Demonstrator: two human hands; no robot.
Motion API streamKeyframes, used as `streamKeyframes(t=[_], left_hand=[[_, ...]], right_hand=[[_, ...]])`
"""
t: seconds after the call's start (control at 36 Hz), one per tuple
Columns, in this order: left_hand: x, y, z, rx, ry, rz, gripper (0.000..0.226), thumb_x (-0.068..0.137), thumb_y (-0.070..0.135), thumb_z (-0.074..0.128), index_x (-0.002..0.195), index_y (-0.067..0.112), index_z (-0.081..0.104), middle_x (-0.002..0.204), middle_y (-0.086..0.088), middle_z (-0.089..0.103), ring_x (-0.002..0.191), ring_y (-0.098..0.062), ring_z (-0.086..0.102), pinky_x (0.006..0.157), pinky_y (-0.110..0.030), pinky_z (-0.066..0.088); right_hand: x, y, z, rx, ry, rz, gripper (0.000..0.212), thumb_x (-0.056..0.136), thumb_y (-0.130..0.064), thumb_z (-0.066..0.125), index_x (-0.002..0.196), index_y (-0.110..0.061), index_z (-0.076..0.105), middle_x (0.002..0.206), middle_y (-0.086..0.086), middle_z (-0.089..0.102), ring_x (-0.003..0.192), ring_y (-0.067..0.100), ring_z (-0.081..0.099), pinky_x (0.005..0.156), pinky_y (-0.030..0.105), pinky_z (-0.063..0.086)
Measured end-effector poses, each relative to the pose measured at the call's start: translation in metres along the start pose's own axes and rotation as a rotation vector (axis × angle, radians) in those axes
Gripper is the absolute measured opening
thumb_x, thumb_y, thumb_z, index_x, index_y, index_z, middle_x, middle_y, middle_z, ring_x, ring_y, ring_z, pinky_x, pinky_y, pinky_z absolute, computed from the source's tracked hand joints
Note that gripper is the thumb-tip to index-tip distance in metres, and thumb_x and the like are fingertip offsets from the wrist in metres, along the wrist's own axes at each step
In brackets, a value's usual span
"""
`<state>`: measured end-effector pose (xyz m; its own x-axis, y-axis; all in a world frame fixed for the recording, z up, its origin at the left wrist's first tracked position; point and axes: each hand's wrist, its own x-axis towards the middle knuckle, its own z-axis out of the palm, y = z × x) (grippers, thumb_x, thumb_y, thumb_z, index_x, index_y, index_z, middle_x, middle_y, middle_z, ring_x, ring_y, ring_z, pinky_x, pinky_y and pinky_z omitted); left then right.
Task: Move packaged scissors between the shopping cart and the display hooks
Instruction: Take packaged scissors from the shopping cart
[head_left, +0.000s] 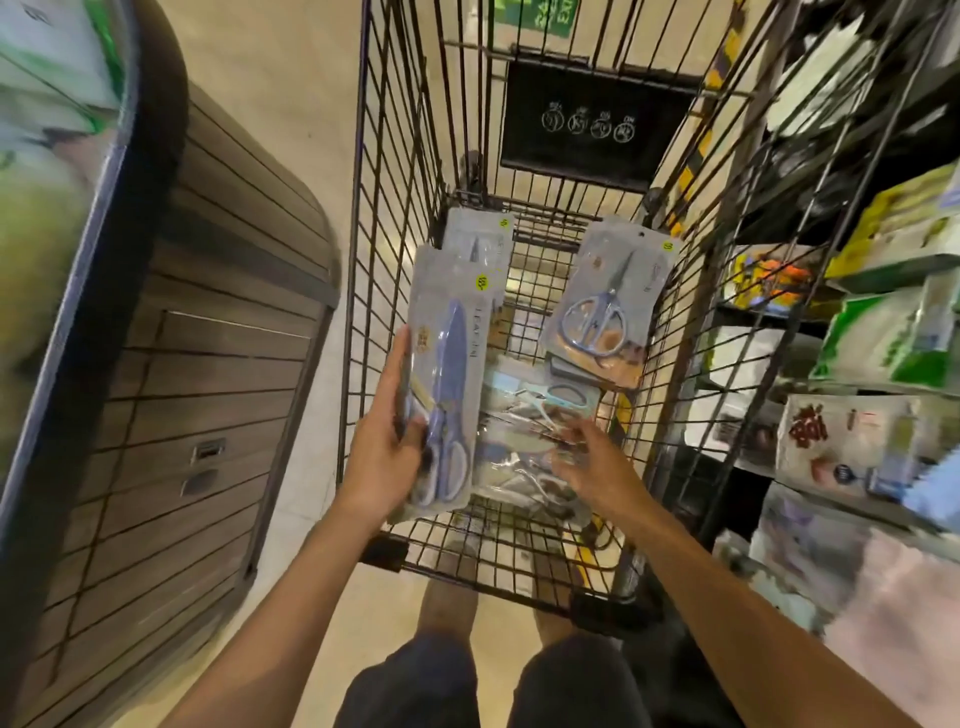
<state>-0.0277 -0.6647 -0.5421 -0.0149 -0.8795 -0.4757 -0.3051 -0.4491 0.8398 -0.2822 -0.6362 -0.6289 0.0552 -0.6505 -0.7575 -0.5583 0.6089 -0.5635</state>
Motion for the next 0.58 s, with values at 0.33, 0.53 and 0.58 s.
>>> streamKeyframes(t=[0.33, 0.53, 0.58], left_hand=[[-0.009, -0.022, 0.006, 0.032, 0.034, -0.068, 0.091, 0.097, -0.014, 0.048, 0.16, 0.044, 0.016, 0.163, 0.027, 0.024, 0.148, 0.003, 0.029, 0.117, -0.027, 0.037], [-0.002, -0.031, 0.009, -0.015, 0.078, -0.112, 0.093, 0.099, -0.011, 0.049, 0.154, 0.057, 0.019, 0.159, 0.022, 0.033, 0.141, -0.004, 0.044, 0.102, -0.03, 0.053], [0.0, -0.034, 0.008, -0.016, 0.085, -0.112, 0.094, 0.099, -0.01, 0.049, 0.153, 0.06, 0.019, 0.161, 0.015, 0.035, 0.141, -0.013, 0.047, 0.102, -0.041, 0.054]], right_hand=[[0.02, 0.035, 0.036, -0.559, 0.185, -0.348, 0.076, 0.086, -0.042, 0.071, 0.148, -0.009, 0.041, 0.145, 0.011, 0.044, 0.132, 0.026, 0.042, 0.112, 0.041, 0.04], [0.074, 0.018, 0.03, -0.681, 0.095, -0.342, 0.067, 0.098, -0.04, 0.056, 0.152, -0.008, 0.033, 0.157, 0.017, 0.033, 0.146, 0.034, 0.03, 0.12, 0.046, 0.028], [0.087, 0.014, 0.028, -0.671, 0.043, -0.304, 0.071, 0.101, -0.043, 0.05, 0.157, -0.01, 0.022, 0.164, 0.014, 0.022, 0.152, 0.031, 0.018, 0.124, 0.044, 0.018]])
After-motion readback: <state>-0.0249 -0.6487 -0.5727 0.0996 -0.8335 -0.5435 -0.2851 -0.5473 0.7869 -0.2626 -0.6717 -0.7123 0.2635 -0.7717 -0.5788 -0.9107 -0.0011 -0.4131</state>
